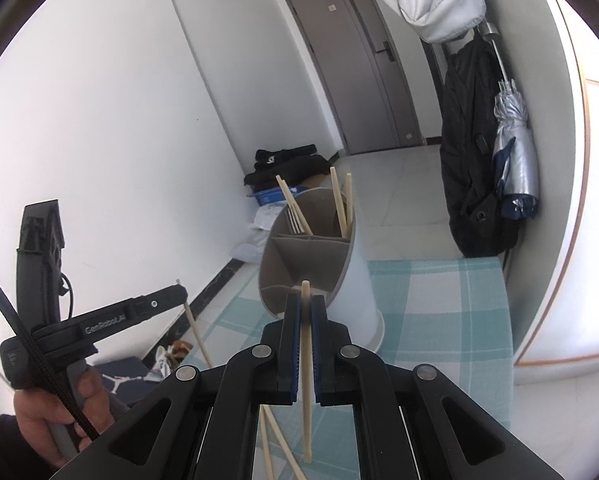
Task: Organize utensils
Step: 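Carry a chopstick in each gripper up above the utensil holder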
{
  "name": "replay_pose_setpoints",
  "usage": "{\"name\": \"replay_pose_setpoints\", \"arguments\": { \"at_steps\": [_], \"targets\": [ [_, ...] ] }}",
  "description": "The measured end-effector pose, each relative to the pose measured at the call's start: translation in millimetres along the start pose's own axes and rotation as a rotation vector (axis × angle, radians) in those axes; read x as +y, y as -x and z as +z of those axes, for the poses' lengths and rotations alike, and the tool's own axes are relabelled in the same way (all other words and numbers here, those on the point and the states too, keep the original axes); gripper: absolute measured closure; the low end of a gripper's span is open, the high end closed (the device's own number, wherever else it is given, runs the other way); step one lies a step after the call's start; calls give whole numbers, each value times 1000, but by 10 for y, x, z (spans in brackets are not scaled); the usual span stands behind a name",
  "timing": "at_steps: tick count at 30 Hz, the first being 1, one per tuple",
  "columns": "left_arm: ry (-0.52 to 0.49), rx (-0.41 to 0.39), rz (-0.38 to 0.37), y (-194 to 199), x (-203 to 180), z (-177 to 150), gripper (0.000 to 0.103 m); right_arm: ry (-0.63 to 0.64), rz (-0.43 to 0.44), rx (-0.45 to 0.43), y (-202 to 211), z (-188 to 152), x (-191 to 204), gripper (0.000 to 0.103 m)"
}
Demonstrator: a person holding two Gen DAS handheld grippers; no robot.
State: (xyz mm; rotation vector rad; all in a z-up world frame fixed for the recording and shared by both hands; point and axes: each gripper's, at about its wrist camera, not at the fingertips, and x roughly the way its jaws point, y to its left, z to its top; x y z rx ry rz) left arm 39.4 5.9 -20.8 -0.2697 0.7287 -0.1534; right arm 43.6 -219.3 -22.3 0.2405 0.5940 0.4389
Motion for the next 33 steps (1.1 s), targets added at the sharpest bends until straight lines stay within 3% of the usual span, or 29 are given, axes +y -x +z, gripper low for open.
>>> {"name": "replay_pose_setpoints", "arguments": {
  "at_steps": [21,33],
  "targets": [
    [14,-8,-87,309,69,34,102,57,-26,-34,100,28,332,99],
    [13,-60,-184,468,-46,413,102,65,-11,-101,191,348,487,99]
  ]
}}
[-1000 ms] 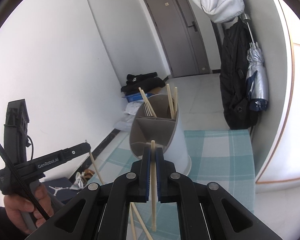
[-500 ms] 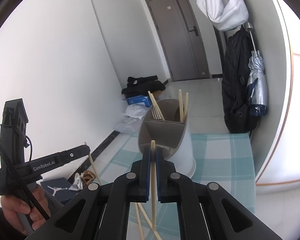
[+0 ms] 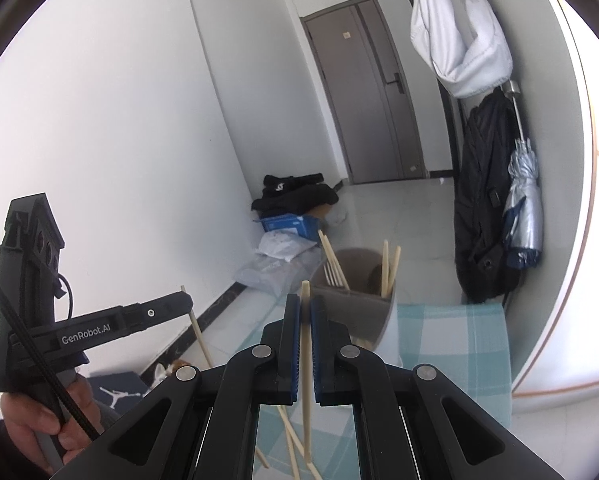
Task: Organize utensils
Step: 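Carry a chopstick in each gripper up above the utensil holder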
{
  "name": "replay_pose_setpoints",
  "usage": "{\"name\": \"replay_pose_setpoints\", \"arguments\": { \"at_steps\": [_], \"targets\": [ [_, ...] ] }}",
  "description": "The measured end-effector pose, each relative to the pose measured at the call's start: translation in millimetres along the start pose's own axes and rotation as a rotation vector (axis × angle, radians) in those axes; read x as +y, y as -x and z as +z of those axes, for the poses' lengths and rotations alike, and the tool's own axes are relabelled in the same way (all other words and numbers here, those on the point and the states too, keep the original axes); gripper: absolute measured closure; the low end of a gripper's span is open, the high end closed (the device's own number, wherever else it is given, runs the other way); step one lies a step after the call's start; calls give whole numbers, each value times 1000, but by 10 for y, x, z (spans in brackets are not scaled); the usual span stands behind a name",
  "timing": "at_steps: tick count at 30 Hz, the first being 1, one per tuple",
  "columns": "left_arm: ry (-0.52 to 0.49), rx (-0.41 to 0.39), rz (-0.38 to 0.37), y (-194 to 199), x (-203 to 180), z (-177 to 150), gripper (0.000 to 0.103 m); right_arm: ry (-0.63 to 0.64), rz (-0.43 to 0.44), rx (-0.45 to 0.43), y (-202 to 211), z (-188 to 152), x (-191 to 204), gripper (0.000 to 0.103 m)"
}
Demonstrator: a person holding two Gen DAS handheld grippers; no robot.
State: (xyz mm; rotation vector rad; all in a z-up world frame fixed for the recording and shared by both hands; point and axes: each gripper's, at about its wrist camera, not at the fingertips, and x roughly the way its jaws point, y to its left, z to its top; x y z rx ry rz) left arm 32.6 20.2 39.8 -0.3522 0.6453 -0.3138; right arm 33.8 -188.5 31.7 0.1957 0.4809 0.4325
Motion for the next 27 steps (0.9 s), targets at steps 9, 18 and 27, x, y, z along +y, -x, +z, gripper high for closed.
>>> {"name": "replay_pose_setpoints", "arguments": {
  "at_steps": [9,18,27],
  "targets": [
    [40,-85,-63,-54,-107,554,102,53,12,-68,18,531,26,99],
    [86,-152,-101,-294,-138,990,102,93,5,-129,-97,1034,-71,99],
    [23,-168,-84,-643,-237,1142,102,114,-10,-160,-309,1323,-211,99]
  ]
}}
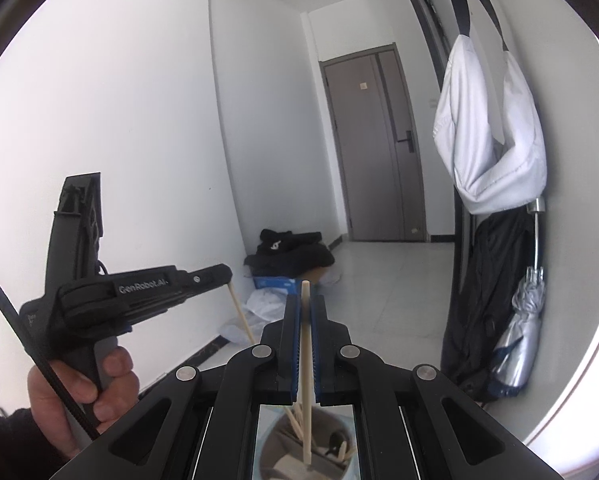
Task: Organize utensils
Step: 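Carry a chopstick in each gripper up above the utensil holder, then open the left gripper dropping its chopstick into the holder while the right releases its chopstick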
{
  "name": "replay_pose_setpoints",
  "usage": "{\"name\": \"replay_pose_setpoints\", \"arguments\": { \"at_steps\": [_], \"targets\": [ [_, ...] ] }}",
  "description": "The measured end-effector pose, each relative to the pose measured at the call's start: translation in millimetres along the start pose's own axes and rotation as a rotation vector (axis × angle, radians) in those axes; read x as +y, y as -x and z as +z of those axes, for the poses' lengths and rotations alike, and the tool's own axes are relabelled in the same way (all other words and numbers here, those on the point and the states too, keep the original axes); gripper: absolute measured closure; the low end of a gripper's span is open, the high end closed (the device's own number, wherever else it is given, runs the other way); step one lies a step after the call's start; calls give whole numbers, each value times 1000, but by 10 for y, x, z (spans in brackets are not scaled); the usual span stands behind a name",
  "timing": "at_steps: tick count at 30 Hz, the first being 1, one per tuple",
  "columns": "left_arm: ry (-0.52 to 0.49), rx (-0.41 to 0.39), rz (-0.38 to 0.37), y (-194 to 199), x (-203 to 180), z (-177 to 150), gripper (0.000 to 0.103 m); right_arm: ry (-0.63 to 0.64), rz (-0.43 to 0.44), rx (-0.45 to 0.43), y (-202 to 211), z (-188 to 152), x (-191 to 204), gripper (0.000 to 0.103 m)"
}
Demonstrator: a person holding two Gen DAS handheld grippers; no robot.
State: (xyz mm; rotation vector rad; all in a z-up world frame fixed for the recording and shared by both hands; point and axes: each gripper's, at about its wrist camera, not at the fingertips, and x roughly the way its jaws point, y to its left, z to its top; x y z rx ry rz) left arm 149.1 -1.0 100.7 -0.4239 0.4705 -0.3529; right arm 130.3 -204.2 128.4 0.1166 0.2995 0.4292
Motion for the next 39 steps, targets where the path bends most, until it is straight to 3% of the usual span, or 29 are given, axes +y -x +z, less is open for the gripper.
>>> {"name": "replay_pose_setpoints", "arguments": {
  "at_steps": [11,17,24,39],
  "targets": [
    [-124,63,11,-338,-19,-115,102,30,-14,35,-288,-146,-98,99],
    [-182,85,10,-383,-39,-214,102,72,-21,8,-245,-185,-41,99],
    [-176,87,18,-408,-18,-211,102,78,-31,-14,-272,-200,-34,99],
    [-212,166,-9,-493,-20,-443,102,43,-16,149,-450,-550,-114,99]
  ]
}}
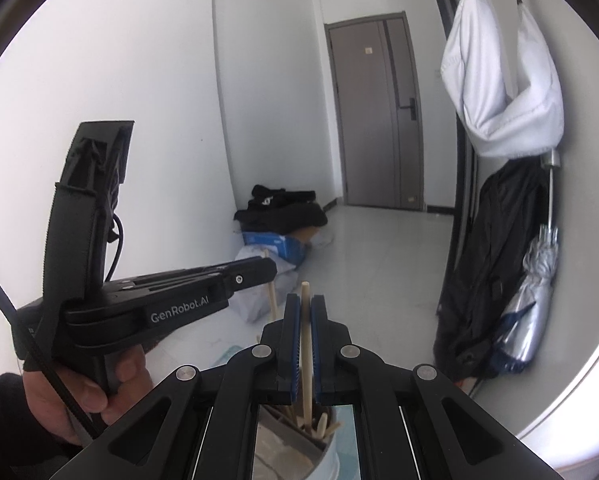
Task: Organize utensils
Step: 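Open the left gripper dropping its chopstick into the holder while the right releases its chopstick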
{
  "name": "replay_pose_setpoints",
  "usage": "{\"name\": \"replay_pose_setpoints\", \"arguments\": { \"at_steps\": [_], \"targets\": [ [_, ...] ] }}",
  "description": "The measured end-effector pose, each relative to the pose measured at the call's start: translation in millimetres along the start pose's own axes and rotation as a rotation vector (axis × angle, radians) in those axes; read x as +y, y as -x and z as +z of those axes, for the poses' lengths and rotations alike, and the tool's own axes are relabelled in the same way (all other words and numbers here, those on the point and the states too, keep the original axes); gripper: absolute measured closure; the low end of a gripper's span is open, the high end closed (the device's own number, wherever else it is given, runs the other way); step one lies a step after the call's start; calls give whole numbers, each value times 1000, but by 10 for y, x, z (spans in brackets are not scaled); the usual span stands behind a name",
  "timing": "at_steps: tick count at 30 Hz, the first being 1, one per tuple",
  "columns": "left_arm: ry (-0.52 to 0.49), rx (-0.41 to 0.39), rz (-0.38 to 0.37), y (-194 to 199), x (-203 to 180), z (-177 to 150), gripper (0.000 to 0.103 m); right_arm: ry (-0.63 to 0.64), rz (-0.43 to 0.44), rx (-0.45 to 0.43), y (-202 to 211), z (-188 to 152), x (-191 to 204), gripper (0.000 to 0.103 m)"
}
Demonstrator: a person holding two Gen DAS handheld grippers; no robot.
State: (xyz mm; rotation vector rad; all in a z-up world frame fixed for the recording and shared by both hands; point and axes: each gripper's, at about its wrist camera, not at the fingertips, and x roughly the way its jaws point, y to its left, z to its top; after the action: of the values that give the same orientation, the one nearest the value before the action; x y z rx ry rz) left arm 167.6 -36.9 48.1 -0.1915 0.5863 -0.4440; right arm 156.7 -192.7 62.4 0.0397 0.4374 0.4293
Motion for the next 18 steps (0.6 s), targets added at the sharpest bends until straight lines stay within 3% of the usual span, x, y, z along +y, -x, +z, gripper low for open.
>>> {"name": "replay_pose_setpoints", "arguments": {
  "at_steps": [7,15,18],
  "targets": [
    [21,95,-77,-4,33,-151,102,-37,19,74,-99,-205,-21,98],
    [113,105,-6,211,190,-154,93,-104,16,110,-62,-301,-63,95],
    [145,92,33,336,235,-166,79,-122,9,102,27,-301,-71,92]
  ]
}}
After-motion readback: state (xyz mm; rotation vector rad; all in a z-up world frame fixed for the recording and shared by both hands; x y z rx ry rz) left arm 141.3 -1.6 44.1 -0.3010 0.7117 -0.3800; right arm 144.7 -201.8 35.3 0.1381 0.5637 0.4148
